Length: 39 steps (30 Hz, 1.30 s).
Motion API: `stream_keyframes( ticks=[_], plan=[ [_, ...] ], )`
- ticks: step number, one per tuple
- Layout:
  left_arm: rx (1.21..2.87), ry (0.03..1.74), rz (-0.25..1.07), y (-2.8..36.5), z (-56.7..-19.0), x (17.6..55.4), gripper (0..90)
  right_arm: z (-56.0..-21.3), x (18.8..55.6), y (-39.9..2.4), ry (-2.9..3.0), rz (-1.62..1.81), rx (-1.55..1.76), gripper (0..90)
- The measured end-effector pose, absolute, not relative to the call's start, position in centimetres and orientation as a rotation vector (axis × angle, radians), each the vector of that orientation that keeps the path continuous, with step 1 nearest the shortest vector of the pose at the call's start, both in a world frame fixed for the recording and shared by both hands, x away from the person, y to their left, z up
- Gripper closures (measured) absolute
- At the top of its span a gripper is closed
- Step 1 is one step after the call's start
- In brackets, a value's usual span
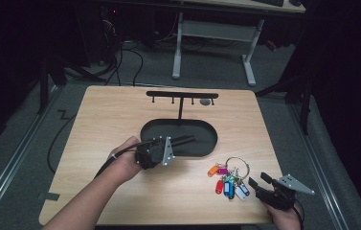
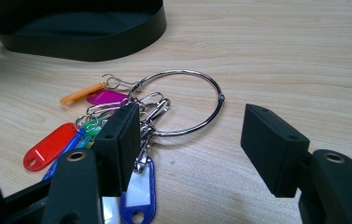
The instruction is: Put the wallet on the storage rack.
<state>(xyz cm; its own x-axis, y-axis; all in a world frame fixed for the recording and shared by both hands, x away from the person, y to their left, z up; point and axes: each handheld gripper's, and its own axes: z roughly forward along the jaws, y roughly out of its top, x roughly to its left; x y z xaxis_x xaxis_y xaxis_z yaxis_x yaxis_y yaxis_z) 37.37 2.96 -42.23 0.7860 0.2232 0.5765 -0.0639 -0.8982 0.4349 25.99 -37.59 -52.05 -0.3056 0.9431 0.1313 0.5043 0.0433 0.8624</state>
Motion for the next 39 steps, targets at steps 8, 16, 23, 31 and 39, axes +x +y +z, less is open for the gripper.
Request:
stream_keyframes(
  ticks=[8, 16, 23, 31, 39],
  plan=[
    [2.560, 0.064, 0.934, 1.7, -43.1, 39.5, 73.2, -52.1, 26.1, -37.5, 1.852, 1.201, 1.454, 38.1],
    [2.572, 0.024, 0.967, 0.7, -44.2, 41.6, 73.3, -52.1, 26.0, -37.7, 1.842, 1.209, 1.460, 38.2],
    [2.572, 0.004, 0.974, 0.1, -44.5, 42.8, 73.2, -52.2, 26.0, -37.7, 1.842, 1.216, 1.466, 38.2],
    [2.561, -0.021, 0.997, -0.5, -45.1, 44.7, 73.3, -52.3, 26.0, -37.8, 1.846, 1.219, 1.472, 38.2],
    [2.563, -0.046, 1.004, -1.3, -45.9, 45.8, 73.3, -52.4, 26.1, -37.9, 1.846, 1.224, 1.484, 38.2]
  ],
)
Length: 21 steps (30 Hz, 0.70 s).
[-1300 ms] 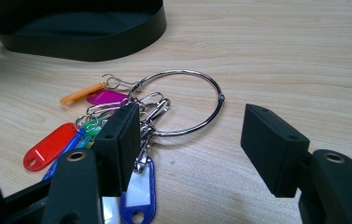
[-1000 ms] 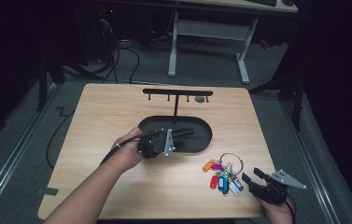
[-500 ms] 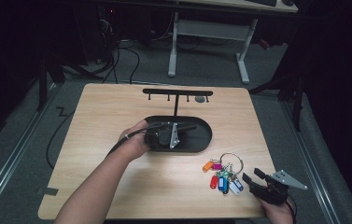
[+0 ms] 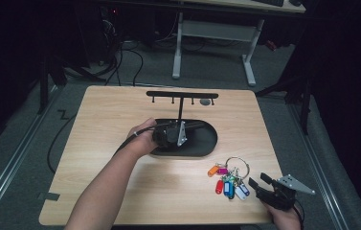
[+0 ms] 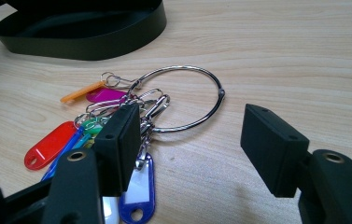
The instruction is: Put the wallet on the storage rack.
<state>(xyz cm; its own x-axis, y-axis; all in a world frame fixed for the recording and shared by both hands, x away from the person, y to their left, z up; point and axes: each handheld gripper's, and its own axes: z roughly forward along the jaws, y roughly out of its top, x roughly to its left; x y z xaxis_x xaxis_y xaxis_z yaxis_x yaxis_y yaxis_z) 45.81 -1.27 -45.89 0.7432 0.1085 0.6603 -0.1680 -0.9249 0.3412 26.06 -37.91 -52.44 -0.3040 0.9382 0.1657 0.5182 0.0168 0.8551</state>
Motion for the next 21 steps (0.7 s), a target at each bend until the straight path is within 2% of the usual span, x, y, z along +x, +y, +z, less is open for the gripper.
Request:
stream_keyframes(
  ticks=[15, 21],
  plan=[
    [2.624, -0.059, 1.035, -1.0, -47.5, 46.7, 72.0, -52.5, 26.1, -38.0, 1.851, 1.232, 1.484, 38.2],
    [2.660, -0.034, 0.972, -1.4, -48.0, 46.3, 67.4, -52.5, 26.1, -37.8, 1.862, 1.226, 1.477, 38.1]
  ],
)
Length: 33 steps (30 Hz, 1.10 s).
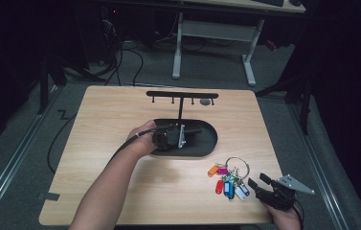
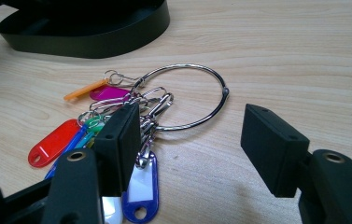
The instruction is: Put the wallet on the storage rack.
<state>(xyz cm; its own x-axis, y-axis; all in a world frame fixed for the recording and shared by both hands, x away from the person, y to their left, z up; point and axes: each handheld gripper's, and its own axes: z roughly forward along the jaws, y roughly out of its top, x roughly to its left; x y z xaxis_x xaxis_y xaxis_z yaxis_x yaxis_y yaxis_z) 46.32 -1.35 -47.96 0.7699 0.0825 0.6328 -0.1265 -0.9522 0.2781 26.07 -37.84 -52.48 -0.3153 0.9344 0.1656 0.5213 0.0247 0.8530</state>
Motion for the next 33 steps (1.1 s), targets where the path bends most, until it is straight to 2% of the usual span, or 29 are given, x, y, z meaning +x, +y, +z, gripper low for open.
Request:
stream_keyframes(
  ticks=[10, 20, 33],
  plan=[
    [2.652, 0.033, 0.828, -0.9, -47.7, 45.1, 57.7, -52.6, 26.2, -37.8, 1.875, 1.221, 1.480, 37.9],
    [2.563, 0.107, 0.812, 0.8, -46.0, 42.9, 59.5, -52.4, 26.0, -37.5, 1.879, 1.211, 1.468, 37.9],
    [2.469, 0.204, 0.760, 4.4, -46.3, 39.5, 58.5, -52.4, 26.0, -37.4, 1.887, 1.204, 1.456, 37.9]
  ],
)
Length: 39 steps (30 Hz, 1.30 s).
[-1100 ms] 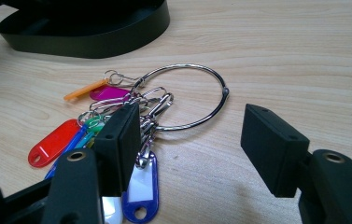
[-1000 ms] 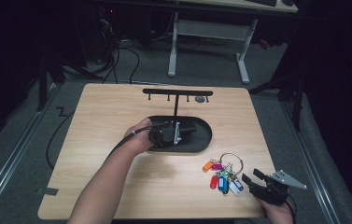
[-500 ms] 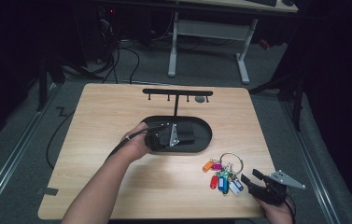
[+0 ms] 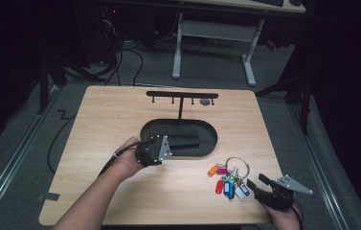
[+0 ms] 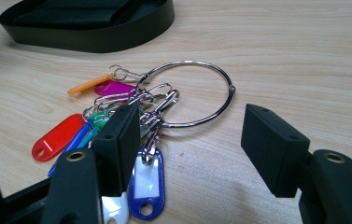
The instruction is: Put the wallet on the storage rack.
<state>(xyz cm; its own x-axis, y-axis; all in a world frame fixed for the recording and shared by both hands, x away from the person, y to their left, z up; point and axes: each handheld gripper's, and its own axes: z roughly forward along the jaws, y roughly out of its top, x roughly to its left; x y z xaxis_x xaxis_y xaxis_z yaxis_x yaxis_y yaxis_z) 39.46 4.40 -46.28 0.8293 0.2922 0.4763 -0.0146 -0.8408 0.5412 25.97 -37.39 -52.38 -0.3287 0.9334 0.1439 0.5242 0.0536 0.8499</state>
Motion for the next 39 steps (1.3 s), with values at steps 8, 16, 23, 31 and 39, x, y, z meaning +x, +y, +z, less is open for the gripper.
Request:
stream_keyframes(
  ticks=[8, 16, 23, 31, 39],
  plan=[
    [2.410, 0.321, 0.710, 7.2, -47.3, 37.5, 57.1, -52.4, 26.0, -37.2, 1.894, 1.198, 1.450, 37.9],
    [2.349, 0.436, 0.602, 9.6, -49.2, 34.9, 55.9, -52.4, 25.9, -37.2, 1.895, 1.196, 1.449, 37.9],
    [2.293, 0.531, 0.523, 11.0, -50.3, 32.2, 53.7, -52.4, 26.0, -37.3, 1.897, 1.194, 1.449, 37.9],
    [2.217, 0.677, 0.446, 12.7, -51.3, 29.6, 48.2, -52.5, 26.0, -37.3, 1.899, 1.197, 1.451, 37.9],
    [2.109, 0.764, 0.311, 13.7, -52.4, 29.0, 42.9, -52.3, 26.0, -36.9, 1.925, 1.167, 1.485, 39.6]
  ],
)
